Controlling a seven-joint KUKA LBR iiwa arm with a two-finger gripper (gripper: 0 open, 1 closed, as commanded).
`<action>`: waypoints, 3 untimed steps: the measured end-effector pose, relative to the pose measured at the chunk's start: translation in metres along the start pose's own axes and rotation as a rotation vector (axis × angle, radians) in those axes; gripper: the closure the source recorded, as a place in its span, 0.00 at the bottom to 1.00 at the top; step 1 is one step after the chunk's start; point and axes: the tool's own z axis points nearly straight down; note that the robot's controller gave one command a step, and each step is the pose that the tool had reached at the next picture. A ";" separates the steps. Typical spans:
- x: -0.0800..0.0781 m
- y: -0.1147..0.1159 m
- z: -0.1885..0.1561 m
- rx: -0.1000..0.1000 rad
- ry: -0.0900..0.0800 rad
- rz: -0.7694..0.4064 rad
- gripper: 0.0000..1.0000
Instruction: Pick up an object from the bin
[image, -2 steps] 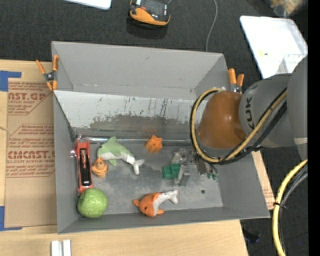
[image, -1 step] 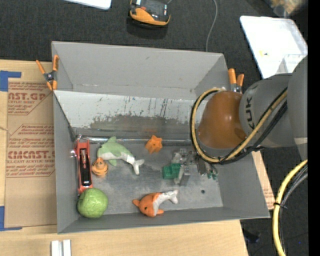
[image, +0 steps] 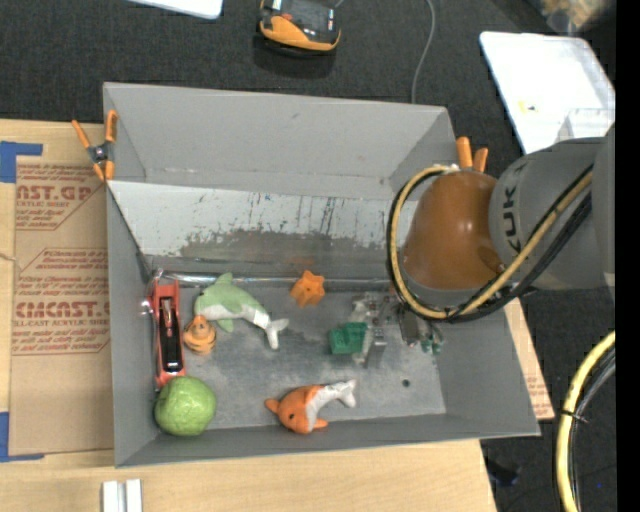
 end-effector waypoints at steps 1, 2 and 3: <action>-0.001 0.000 -0.026 0.000 -0.003 0.000 1.00; -0.002 0.000 -0.046 0.001 -0.007 0.000 1.00; -0.002 0.000 -0.051 0.000 -0.008 0.001 1.00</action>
Offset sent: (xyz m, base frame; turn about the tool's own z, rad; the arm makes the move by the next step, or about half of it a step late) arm 0.0010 0.0000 0.0457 -0.0001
